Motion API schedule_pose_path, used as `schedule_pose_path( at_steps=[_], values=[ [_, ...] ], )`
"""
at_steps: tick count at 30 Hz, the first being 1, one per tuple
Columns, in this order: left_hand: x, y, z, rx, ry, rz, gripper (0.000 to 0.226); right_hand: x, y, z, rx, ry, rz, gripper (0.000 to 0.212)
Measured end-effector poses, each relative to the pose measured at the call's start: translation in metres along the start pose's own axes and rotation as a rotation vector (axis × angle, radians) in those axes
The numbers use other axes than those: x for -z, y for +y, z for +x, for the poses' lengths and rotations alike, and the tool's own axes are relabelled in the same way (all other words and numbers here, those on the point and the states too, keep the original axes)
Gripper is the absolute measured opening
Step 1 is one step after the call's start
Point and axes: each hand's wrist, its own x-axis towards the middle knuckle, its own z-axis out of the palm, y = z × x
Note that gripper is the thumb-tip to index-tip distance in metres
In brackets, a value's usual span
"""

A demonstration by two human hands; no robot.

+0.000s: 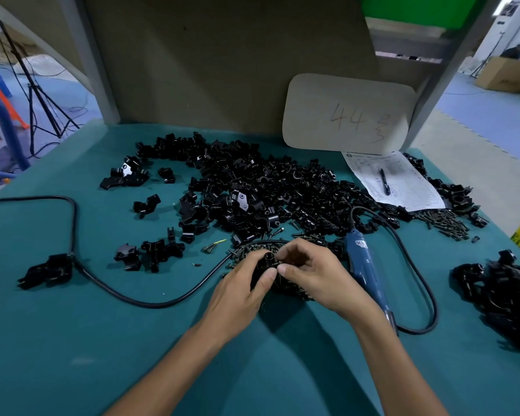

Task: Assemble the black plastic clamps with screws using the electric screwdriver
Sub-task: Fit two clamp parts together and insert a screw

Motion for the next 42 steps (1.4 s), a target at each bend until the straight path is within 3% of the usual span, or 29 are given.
schedule_pose_path(
  at_steps=[5,9,14,17,19,22,24,26,28,31,34,42],
  values=[
    [0.000,0.001,0.000,-0.009,-0.002,0.064,0.057,0.002,0.003,0.000,-0.097,-0.002,0.132,0.006],
    [0.000,0.003,-0.001,-0.039,0.006,0.084,0.048,-0.002,0.001,0.001,-0.064,0.005,-0.163,0.021],
    [0.000,0.003,-0.002,-0.037,-0.005,0.091,0.050,-0.005,-0.005,-0.005,-0.035,0.011,-0.320,0.035],
    [0.000,0.002,-0.003,-0.027,0.000,0.073,0.057,0.015,-0.002,-0.015,-0.042,0.249,-0.517,0.041],
    [0.000,0.001,-0.003,-0.015,0.002,0.075,0.058,0.039,0.010,-0.032,-0.165,0.471,-0.677,0.048],
    [-0.002,0.002,-0.003,-0.020,-0.014,0.101,0.058,0.062,0.026,-0.055,-0.525,0.395,-0.762,0.078],
    [-0.002,0.001,-0.003,-0.024,-0.020,0.120,0.058,0.065,0.031,-0.060,-0.624,0.330,-0.667,0.080],
    [-0.002,0.001,-0.004,-0.023,-0.027,0.124,0.057,0.071,0.034,-0.060,-0.595,0.347,-0.528,0.080],
    [-0.002,0.003,-0.005,-0.026,-0.035,0.143,0.055,0.078,0.030,-0.060,-0.514,0.430,-0.180,0.077],
    [-0.002,0.006,-0.005,-0.047,-0.046,0.209,0.053,0.082,0.023,-0.060,-0.375,0.547,0.397,0.052],
    [-0.002,0.006,-0.005,-0.043,-0.056,0.246,0.052,0.071,0.022,-0.056,-0.290,0.623,0.763,0.044],
    [-0.004,0.003,-0.003,-0.045,-0.041,0.264,0.056,0.053,0.029,-0.047,-0.243,0.792,1.028,0.041]
  ],
)
